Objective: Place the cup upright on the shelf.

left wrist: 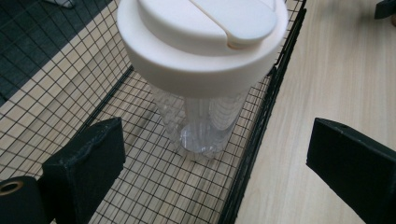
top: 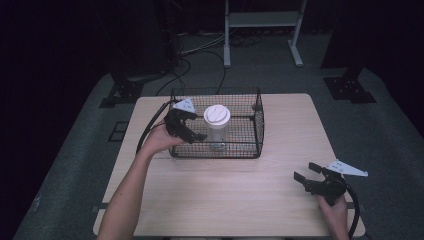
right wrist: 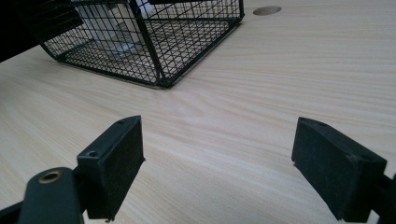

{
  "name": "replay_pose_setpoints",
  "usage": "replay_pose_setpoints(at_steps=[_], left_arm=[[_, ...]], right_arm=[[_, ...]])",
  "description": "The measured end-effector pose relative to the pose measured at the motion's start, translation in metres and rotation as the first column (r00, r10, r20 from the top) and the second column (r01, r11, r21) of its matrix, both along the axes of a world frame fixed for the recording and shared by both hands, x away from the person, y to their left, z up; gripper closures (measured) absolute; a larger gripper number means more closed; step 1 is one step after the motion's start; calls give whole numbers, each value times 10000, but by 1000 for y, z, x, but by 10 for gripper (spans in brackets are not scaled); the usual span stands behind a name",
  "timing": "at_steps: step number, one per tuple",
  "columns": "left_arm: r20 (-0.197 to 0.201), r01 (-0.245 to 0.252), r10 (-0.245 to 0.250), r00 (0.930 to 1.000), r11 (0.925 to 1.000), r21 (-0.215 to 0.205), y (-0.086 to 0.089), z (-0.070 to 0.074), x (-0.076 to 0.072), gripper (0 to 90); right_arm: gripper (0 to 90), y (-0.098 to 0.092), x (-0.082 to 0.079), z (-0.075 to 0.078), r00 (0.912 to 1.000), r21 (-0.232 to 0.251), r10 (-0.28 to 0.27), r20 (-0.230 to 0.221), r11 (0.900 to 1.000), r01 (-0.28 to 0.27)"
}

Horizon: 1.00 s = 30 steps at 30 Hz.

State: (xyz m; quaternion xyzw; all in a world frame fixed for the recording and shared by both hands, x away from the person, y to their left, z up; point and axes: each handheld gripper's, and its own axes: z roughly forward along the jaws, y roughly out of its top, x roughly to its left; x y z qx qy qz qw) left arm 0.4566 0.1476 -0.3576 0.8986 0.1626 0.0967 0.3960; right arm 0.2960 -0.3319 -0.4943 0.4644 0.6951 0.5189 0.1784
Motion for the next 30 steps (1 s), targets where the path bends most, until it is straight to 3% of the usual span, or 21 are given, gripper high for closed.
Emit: replay_pose_setpoints(at_steps=[12, 22, 30], left_arm=[[210, 54, -44, 9998, 9990, -453, 14, 7, -20, 29], [252, 226, -218, 9994, 9992, -320, 17, 9, -32, 24], [420, 332, -313, 9986, 9985, -444, 21, 11, -43, 25]], right_arm=[[156, 0, 0, 0, 10000, -19, 2, -18, 10000, -2], [156, 0, 0, 0, 10000, 2, 15, -48, 10000, -15], [157, 0, 0, 0, 10000, 14, 30, -54, 10000, -30]])
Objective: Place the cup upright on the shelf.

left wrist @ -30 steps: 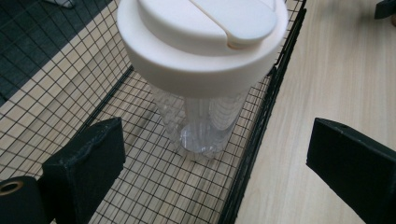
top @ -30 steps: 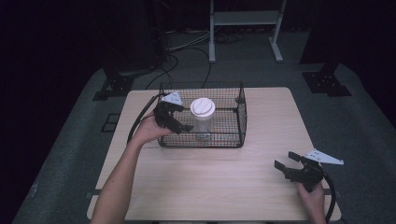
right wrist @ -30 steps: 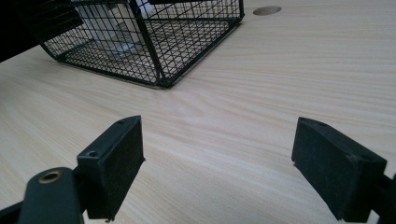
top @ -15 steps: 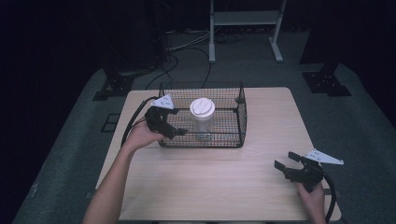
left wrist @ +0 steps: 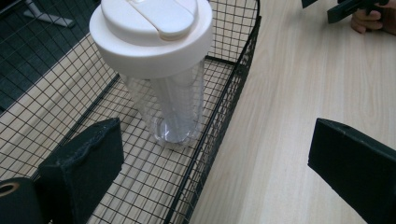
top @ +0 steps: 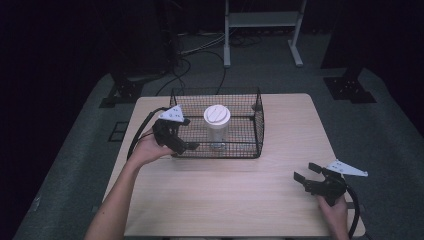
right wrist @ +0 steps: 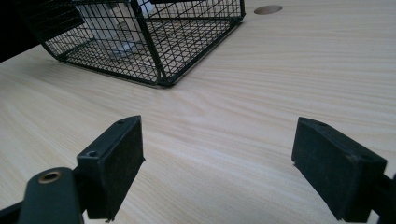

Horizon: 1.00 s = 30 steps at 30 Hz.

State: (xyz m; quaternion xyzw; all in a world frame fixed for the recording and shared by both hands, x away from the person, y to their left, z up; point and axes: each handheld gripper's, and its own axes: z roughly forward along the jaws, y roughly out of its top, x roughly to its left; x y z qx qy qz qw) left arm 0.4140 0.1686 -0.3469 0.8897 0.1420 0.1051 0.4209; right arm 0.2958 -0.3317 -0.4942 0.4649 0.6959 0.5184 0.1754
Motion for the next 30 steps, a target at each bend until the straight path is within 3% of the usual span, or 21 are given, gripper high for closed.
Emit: replay_pose_setpoints(at_steps=[30], left_arm=[[176, 369, -361, 9992, 9982, -483, 5, -23, -42, 20]], right_arm=[[152, 0, 0, 0, 10000, -30, -19, 4, 10000, 19]])
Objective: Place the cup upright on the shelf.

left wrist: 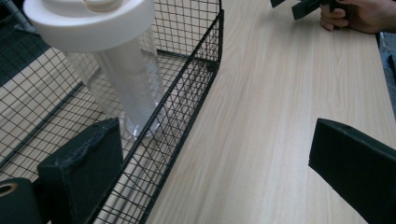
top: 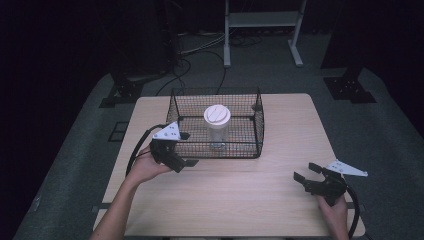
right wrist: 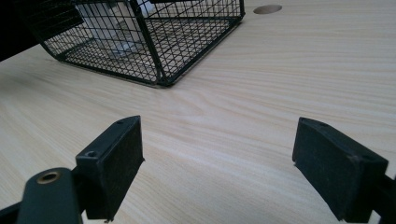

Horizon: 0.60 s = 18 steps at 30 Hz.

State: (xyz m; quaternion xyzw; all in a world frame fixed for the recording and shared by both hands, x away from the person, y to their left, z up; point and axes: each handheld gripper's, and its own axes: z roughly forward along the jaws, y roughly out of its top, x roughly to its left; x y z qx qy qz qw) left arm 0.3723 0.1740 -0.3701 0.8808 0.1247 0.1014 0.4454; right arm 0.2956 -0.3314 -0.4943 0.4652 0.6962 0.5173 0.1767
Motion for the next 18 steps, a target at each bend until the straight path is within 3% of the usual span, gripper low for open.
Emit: replay_pose_setpoints(at_steps=[18], left_arm=[[126, -102, 108, 9999, 9987, -493, 7, -15, -23, 20]], right_arm=[[152, 0, 0, 0, 10000, -23, 10, -13, 10000, -10]])
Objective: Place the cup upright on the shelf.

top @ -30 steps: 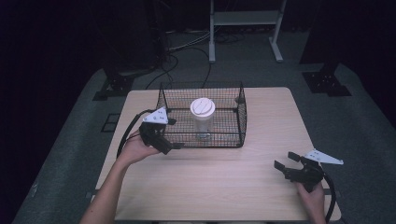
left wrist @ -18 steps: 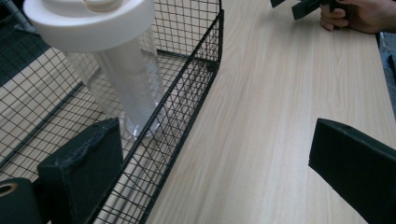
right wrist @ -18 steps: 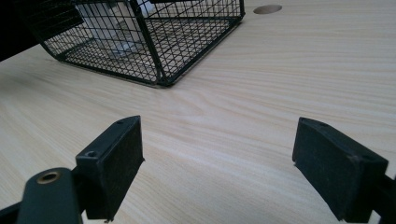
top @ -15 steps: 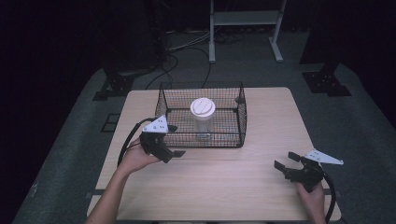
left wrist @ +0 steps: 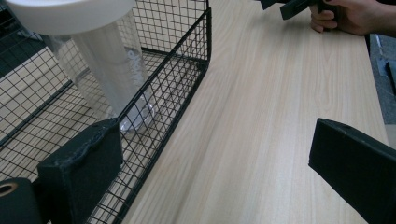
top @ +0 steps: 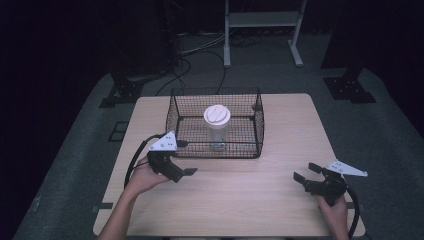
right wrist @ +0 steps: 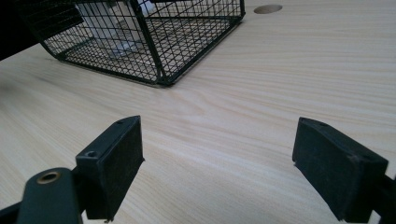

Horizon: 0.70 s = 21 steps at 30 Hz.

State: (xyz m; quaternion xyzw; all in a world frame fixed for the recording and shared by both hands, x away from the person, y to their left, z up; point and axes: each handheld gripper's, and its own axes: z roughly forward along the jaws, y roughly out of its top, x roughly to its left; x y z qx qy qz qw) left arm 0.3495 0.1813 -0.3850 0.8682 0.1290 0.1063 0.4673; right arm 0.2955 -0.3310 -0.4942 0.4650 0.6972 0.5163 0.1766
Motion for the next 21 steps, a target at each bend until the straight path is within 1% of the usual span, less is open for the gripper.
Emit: replay_pose_setpoints(at_steps=[7, 9, 12, 17, 19, 21], left_arm=[[-167, -1, -3, 9999, 9997, -229, 1, -13, -8, 21], [-269, 10, -19, 9996, 9994, -334, 1, -17, -11, 21], [-308, -16, -1, 9995, 9985, -554, 2, -21, -14, 21], [-232, -75, 63, 9997, 9986, -528, 3, -25, -21, 21], [-209, -90, 79, 9998, 9984, -564, 5, -27, -23, 21], [-286, -165, 145, 9995, 9976, -679, 6, -30, -26, 21]], right_arm=[[152, 0, 0, 0, 10000, -10, -6, -6, 10000, 6], [152, 0, 0, 0, 10000, 0, -10, -13, 10000, 10], [152, 0, 0, 0, 10000, -13, -10, 8, 10000, 10], [152, 0, 0, 0, 10000, -10, -10, 3, 10000, 10], [152, 0, 0, 0, 10000, -13, -9, 4, 10000, 9], [152, 0, 0, 0, 10000, -15, -9, -7, 10000, 9]])
